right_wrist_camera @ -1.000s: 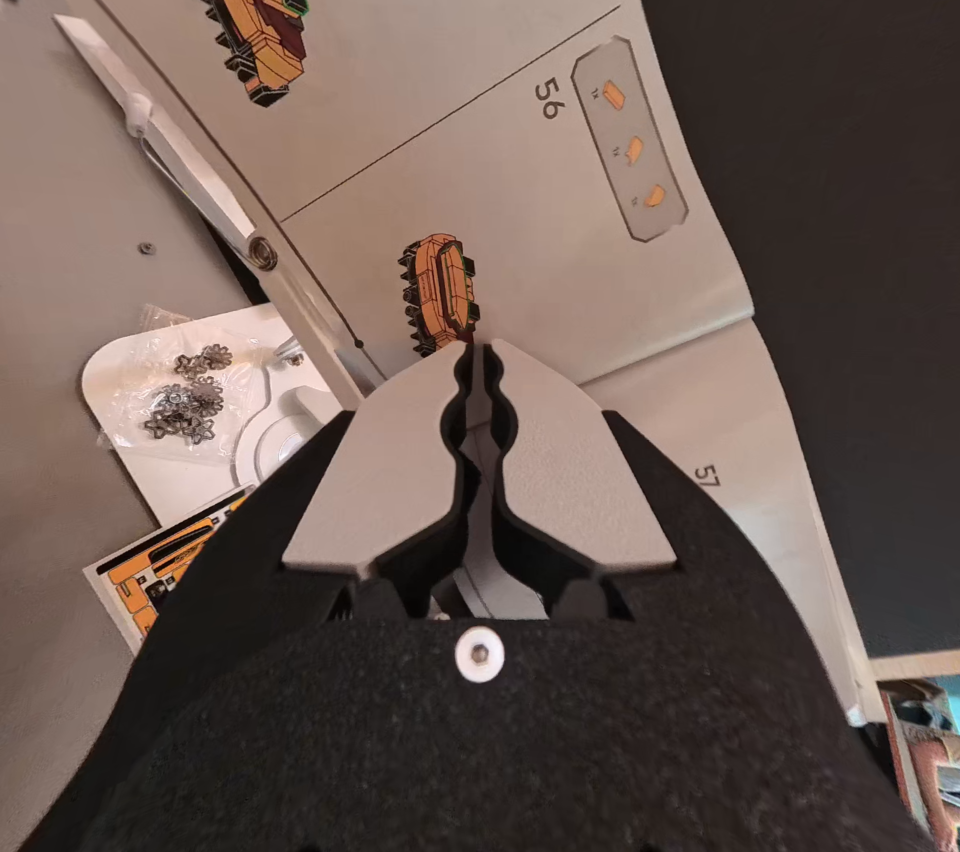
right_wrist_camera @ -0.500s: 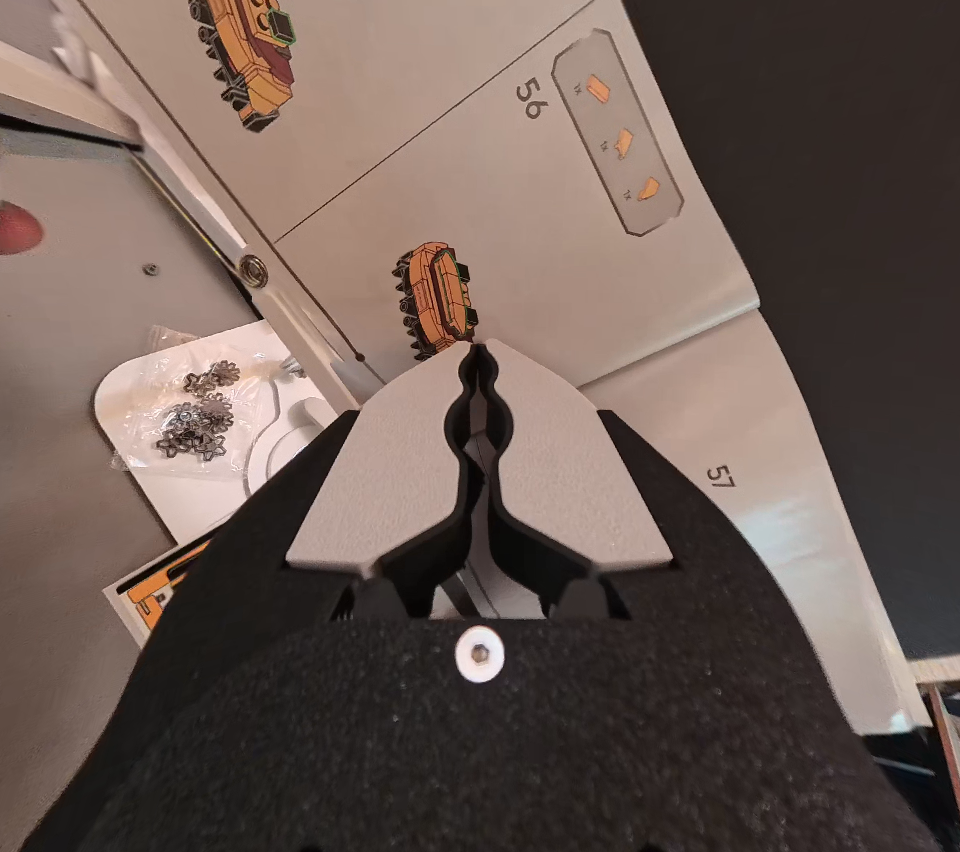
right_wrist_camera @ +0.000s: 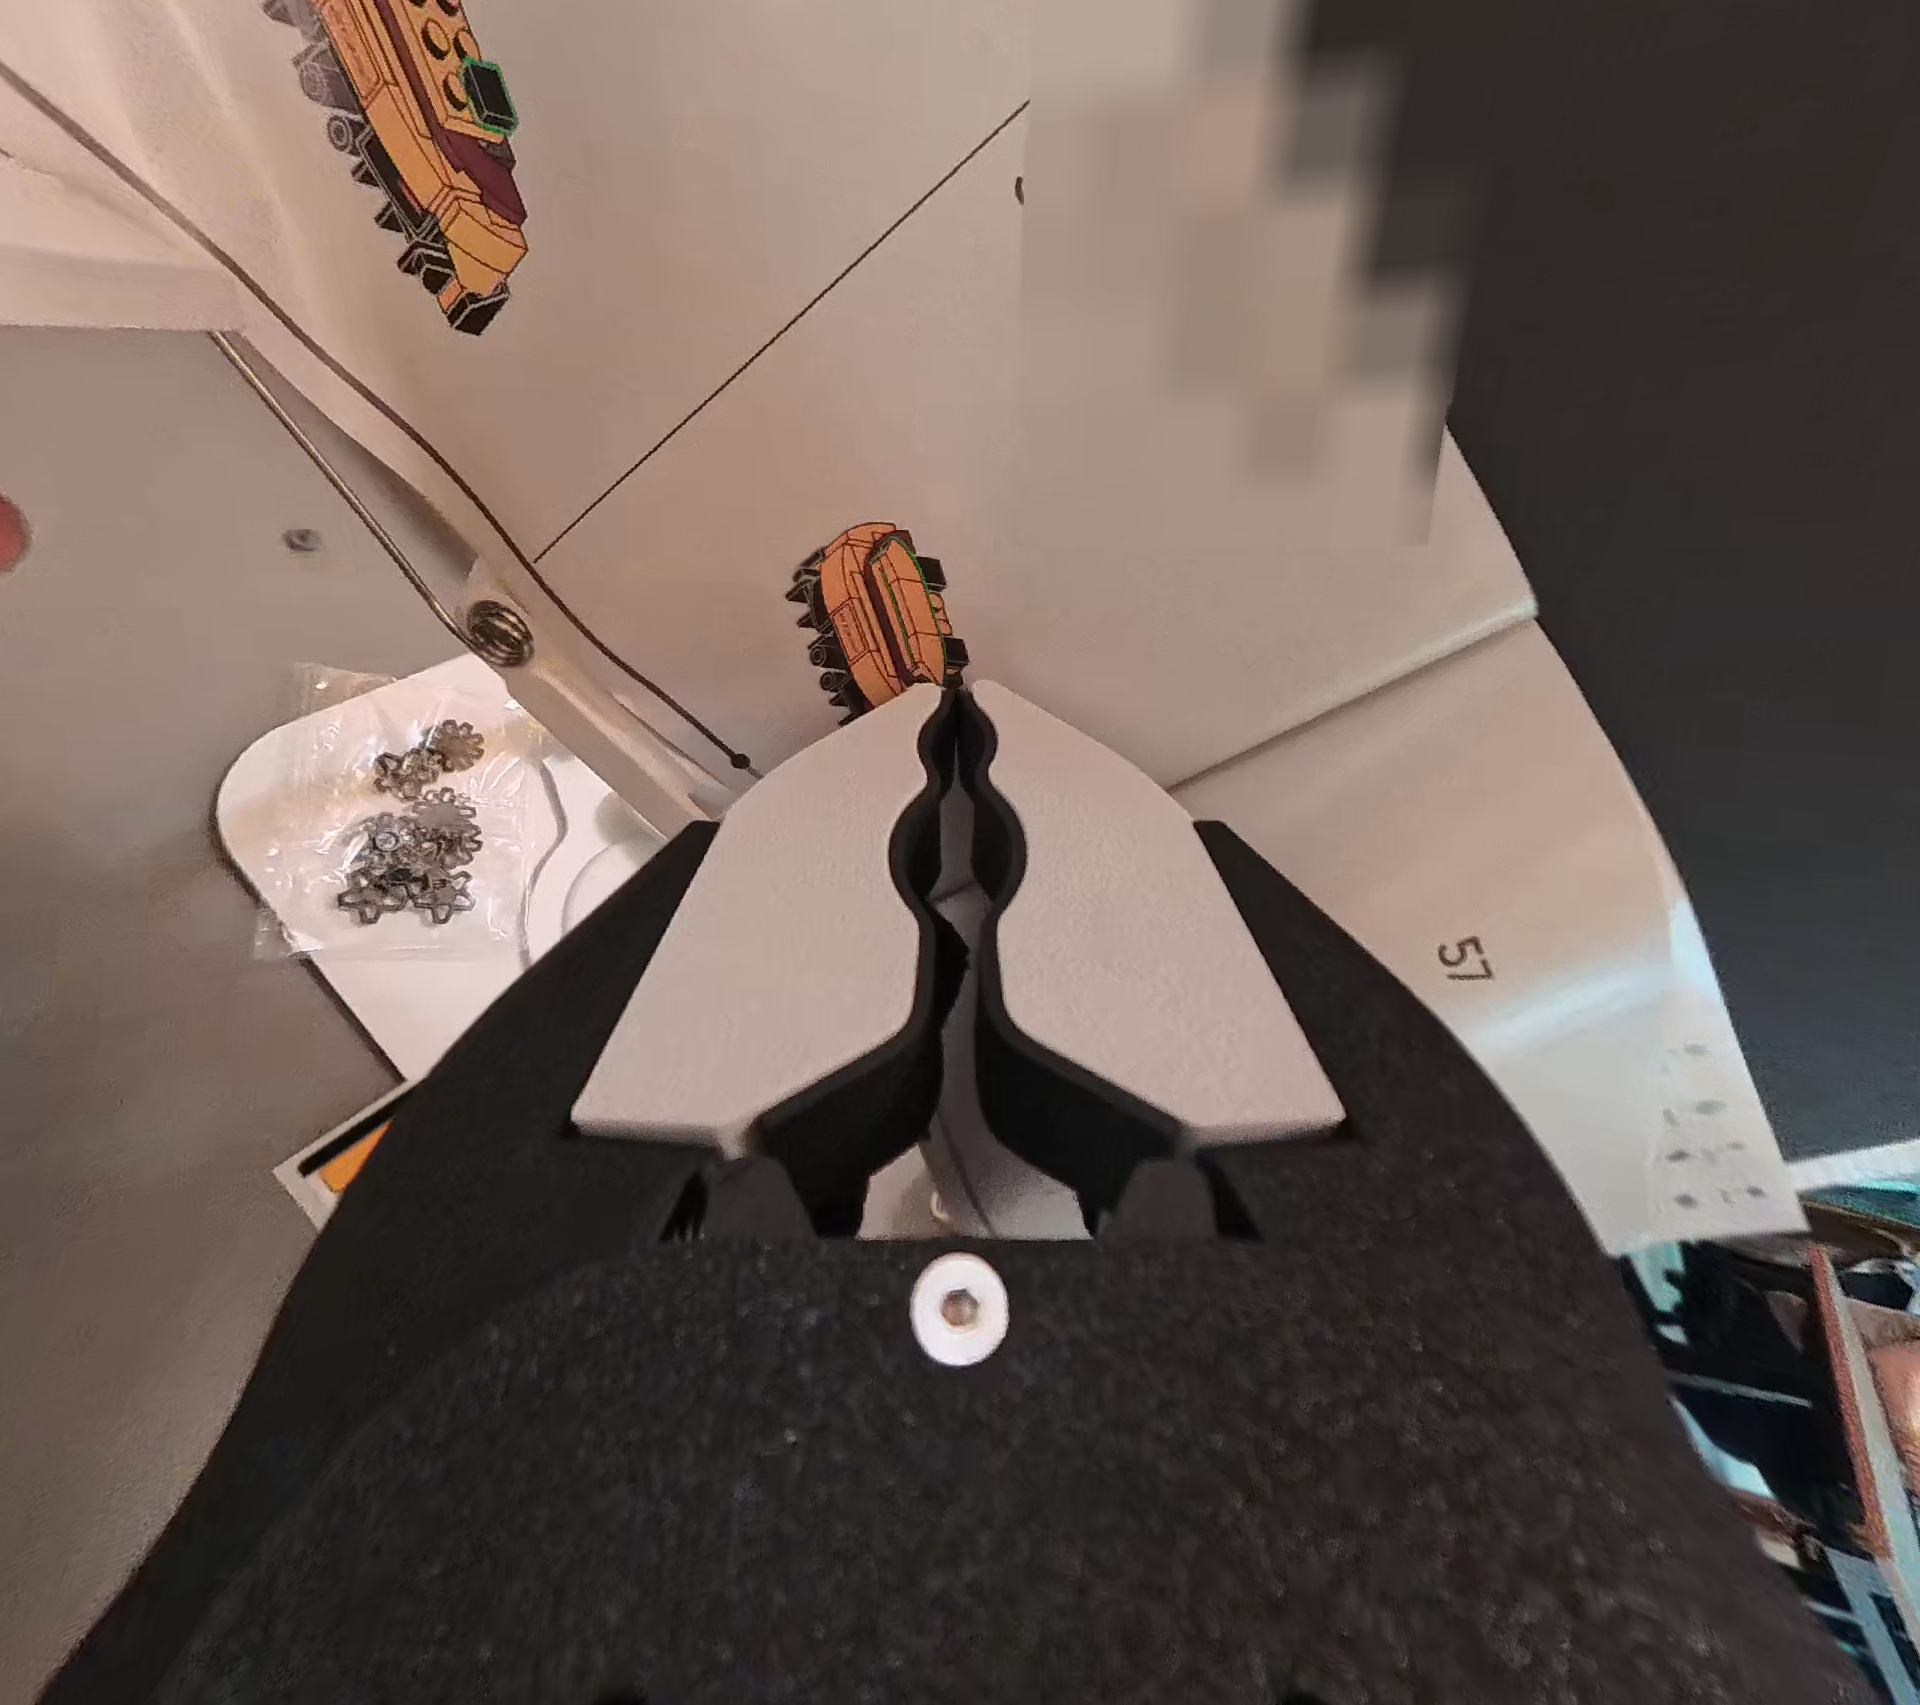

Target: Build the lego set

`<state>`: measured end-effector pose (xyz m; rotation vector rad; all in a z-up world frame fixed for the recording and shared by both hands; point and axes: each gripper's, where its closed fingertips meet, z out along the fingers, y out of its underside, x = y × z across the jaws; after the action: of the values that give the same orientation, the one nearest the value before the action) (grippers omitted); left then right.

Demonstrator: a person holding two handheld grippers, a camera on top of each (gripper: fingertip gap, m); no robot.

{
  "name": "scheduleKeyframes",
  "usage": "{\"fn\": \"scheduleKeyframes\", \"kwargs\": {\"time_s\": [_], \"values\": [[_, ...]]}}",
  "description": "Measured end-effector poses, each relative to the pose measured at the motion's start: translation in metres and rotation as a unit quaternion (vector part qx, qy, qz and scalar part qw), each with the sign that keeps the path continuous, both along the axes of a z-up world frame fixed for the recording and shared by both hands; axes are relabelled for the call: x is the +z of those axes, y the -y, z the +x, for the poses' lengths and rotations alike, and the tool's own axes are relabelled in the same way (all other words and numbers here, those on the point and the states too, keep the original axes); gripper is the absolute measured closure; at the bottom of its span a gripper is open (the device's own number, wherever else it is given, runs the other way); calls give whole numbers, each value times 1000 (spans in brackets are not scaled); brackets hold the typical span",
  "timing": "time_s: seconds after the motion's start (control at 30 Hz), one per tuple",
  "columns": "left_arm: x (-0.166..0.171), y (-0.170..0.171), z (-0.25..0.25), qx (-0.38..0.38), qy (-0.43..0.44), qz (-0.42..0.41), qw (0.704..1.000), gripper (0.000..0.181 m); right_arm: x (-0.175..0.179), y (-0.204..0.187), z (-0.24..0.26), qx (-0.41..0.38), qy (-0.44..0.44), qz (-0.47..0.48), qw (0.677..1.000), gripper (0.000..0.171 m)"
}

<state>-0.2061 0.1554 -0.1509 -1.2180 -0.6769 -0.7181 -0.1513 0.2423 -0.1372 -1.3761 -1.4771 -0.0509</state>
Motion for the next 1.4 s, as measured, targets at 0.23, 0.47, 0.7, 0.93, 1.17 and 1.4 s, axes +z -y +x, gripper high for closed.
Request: {"fn": "scheduleKeyframes", "kwargs": {"time_s": [0.23, 0.47, 0.7, 0.93, 1.17, 1.4], "values": [[-38, 5, 0, -52, 128, 36, 990, 178, 0, 0, 0, -2, -10, -20, 1000, 171], [-26, 11, 3, -30, 100, 56, 993, 180, 8, 15, -8, 33, -17, 16, 999, 171], [-11, 12, 9, -9, 16, 35, 999, 180, 0, 23, -26, 52, -6, 33, 998, 171], [17, -6, 19, -1, -189, -24, 982, 180, 0, 24, -26, 62, -42, -19, 997, 171], [48, -36, 67, -58, -487, -85, 867, 181, 2, 25, -25, 87, -109, -129, 982, 171], [27, -24, 29, -14, -421, -112, 900, 172, 3, 28, -11, 108, -136, -139, 975, 170]]}}
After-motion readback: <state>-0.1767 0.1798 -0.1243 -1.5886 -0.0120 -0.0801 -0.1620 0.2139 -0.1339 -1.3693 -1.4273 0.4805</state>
